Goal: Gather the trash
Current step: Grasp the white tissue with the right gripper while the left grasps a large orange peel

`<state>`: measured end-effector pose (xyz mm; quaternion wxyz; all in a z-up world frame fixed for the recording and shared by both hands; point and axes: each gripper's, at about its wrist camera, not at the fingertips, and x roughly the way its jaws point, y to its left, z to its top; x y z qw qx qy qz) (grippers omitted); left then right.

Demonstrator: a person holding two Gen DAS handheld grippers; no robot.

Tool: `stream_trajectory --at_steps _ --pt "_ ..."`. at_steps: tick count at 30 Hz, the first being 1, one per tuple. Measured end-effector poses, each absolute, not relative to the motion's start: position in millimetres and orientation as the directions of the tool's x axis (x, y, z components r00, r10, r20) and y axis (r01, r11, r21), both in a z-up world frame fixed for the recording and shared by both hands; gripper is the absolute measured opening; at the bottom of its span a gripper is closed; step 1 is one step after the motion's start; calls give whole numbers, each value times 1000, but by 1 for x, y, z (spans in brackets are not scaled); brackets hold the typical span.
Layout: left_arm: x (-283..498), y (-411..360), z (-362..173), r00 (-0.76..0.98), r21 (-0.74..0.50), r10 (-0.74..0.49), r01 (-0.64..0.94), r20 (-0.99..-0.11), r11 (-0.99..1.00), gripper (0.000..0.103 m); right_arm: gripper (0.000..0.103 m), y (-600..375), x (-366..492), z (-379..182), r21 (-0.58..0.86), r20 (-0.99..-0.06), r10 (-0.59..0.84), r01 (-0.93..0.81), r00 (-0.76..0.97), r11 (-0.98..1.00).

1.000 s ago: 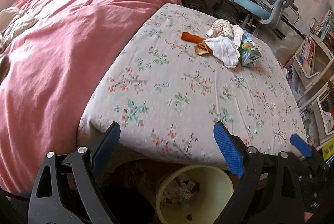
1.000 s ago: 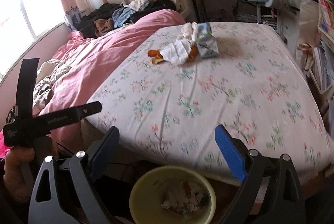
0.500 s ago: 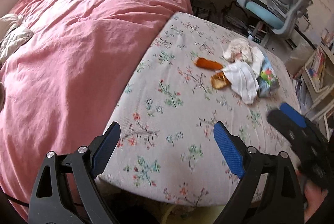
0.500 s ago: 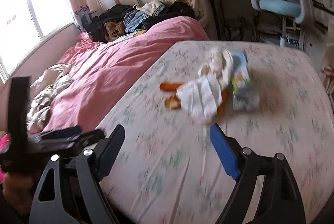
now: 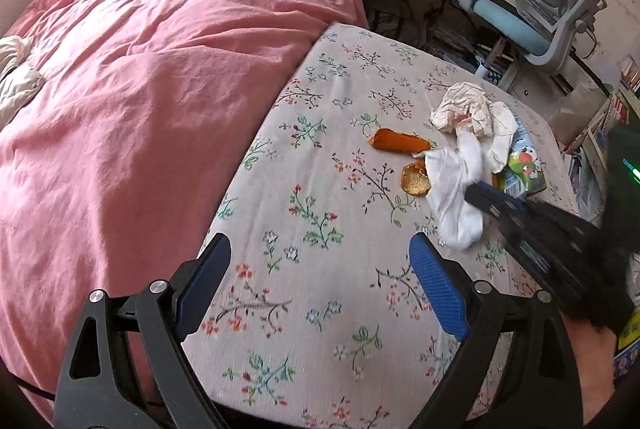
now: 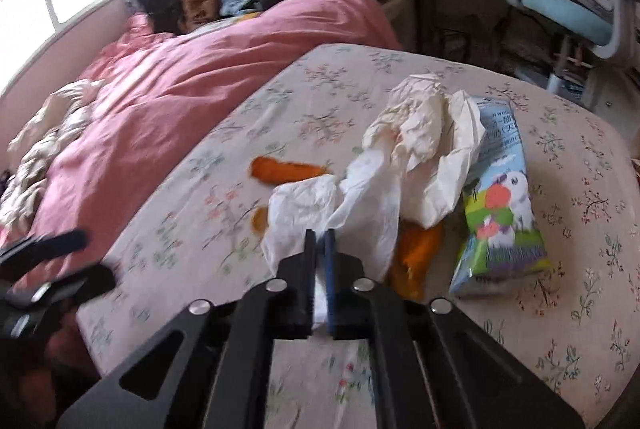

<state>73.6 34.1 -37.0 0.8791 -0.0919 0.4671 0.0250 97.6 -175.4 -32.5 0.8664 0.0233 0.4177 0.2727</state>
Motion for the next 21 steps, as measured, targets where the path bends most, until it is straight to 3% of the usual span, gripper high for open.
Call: stream_trajectory --at_steps 10,11,12,13,14,19,20,21 --pt "103 21 -41 542 -123 -45 -109 -839 986 87 5 -220 53 -26 330 -716 526 -441 459 834" --pt "104 22 -39 545 -139 -53 -117 -837 983 87 21 -219 58 -27 357 -706 540 -429 458 830" --pt "104 22 -38 550 -152 -60 -123 -833 981 87 59 -218 65 -27 384 -685 552 -409 475 828" --pt "104 22 -36 554 -154 -60 -124 -830 980 87 73 -213 70 -27 389 -668 557 -406 493 827" --pt "105 21 -36 555 -150 -56 -125 -830 981 87 78 -207 75 -29 392 -665 563 -412 491 823" --pt "106 25 -40 546 -137 -35 -147 -837 980 87 72 -164 107 -52 368 -693 546 -420 472 830" --pt "106 27 -41 546 -137 -31 -154 -837 979 87 54 -161 110 -56 358 -705 534 -416 466 836" --pt "107 28 -41 546 -136 -27 -160 -837 978 87 27 -160 112 -60 356 -716 529 -414 455 838"
